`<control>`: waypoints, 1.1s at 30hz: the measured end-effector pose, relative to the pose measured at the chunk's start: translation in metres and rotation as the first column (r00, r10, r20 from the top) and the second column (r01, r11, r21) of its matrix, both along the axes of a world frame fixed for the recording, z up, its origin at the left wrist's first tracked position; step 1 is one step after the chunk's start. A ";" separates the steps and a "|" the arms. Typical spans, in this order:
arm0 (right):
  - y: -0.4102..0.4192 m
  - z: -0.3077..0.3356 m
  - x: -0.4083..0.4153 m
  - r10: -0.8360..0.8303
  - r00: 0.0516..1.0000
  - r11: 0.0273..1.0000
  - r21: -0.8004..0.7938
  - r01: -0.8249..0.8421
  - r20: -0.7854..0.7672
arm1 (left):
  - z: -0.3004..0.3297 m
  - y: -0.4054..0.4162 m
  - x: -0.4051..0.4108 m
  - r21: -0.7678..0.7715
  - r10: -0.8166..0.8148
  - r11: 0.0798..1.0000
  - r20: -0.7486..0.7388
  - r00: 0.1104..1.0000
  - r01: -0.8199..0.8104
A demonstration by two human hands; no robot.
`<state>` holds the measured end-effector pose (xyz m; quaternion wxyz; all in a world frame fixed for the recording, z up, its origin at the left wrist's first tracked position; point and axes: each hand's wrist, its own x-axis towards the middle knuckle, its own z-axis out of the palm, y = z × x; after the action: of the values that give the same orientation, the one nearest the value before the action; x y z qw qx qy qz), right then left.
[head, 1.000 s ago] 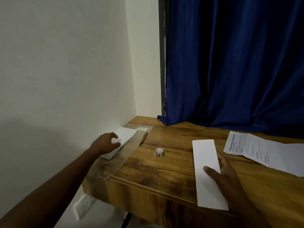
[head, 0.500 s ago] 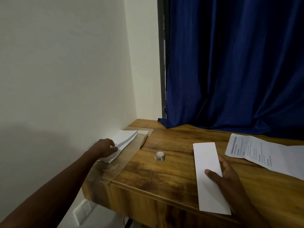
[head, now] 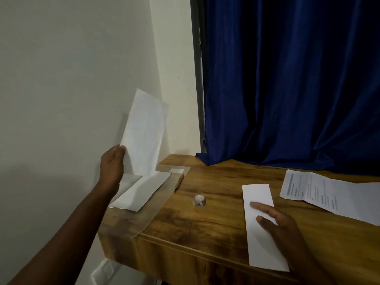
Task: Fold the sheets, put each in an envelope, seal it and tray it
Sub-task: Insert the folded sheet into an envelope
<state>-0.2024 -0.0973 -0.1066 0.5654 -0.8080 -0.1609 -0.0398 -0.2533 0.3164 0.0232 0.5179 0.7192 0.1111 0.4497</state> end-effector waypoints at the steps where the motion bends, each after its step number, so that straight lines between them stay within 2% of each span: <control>1: 0.000 0.000 -0.002 0.015 1.000 1.000 0.010 -0.015 -0.013 | 0.002 -0.016 -0.007 -0.126 -0.100 0.987 0.033 0.994 0.104; 4: 0.000 0.003 -0.009 0.007 0.998 0.999 0.050 -0.004 -0.055 | -0.009 -0.069 -0.020 -0.327 -0.333 0.882 0.077 0.940 0.340; 7: 0.001 0.011 -0.023 0.027 0.997 0.993 0.113 -0.019 -0.071 | -0.032 -0.136 -0.028 -0.503 -0.509 0.708 0.124 0.852 0.496; 10: -0.009 0.016 -0.039 0.136 0.982 0.959 0.268 -0.098 -0.129 | -0.055 -0.201 -0.034 -0.625 -0.617 0.526 0.186 0.764 0.577; 12: -0.018 0.017 -0.049 0.172 0.978 0.936 0.330 -0.125 -0.119 | -0.067 -0.237 -0.036 -0.677 -0.671 0.450 0.174 0.720 0.583; 15: -0.041 0.021 -0.058 0.066 0.994 0.939 0.342 -0.031 -0.091 | -0.084 -0.276 -0.035 -0.696 -0.742 0.424 0.099 0.663 0.580; 19: -0.083 0.019 -0.054 -0.044 0.987 0.932 0.349 0.096 -0.155 | -0.093 -0.302 -0.031 -0.708 -0.837 0.413 -0.046 0.545 0.573; 21: -0.103 0.017 -0.051 -0.057 0.979 0.939 0.323 0.119 -0.195 | -0.093 -0.306 -0.030 -0.675 -0.890 0.443 -0.248 0.384 0.590; 23: -0.119 0.016 -0.047 -0.091 0.970 0.954 0.260 0.149 -0.225 | -0.090 -0.305 -0.032 -0.569 -0.842 0.484 -0.508 0.179 0.665; 24: -0.126 0.015 -0.044 -0.104 0.966 0.963 0.219 0.158 -0.237 | -0.091 -0.304 -0.032 -0.462 -0.786 0.494 -0.600 0.150 0.737; 25: -0.130 0.014 -0.042 -0.120 0.960 0.967 0.187 0.170 -0.253 | -0.091 -0.303 -0.033 -0.334 -0.735 0.492 -0.654 0.179 0.804; 26: -0.133 0.012 -0.041 -0.132 0.954 0.969 0.167 0.181 -0.268 | -0.091 -0.302 -0.033 -0.205 -0.695 0.496 -0.676 0.245 0.844; 30: -0.136 0.005 -0.037 -0.166 0.941 0.972 0.113 0.207 -0.295 | -0.092 -0.301 -0.026 0.245 -0.583 0.547 -0.574 0.574 0.801; 31: -0.136 0.004 -0.036 -0.175 0.939 0.971 0.108 0.215 -0.296 | -0.093 -0.302 -0.021 0.377 -0.555 0.515 -0.539 0.634 0.770; 33: -0.135 0.001 -0.034 -0.205 0.940 0.967 0.093 0.238 -0.274 | -0.096 -0.306 -0.007 0.588 -0.536 0.351 -0.511 0.672 0.728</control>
<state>-0.2360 -0.2327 -0.1060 0.6230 -0.7821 0.0100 -0.0060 -0.2606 0.0099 -0.0730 0.2836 0.8961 -0.3166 0.1281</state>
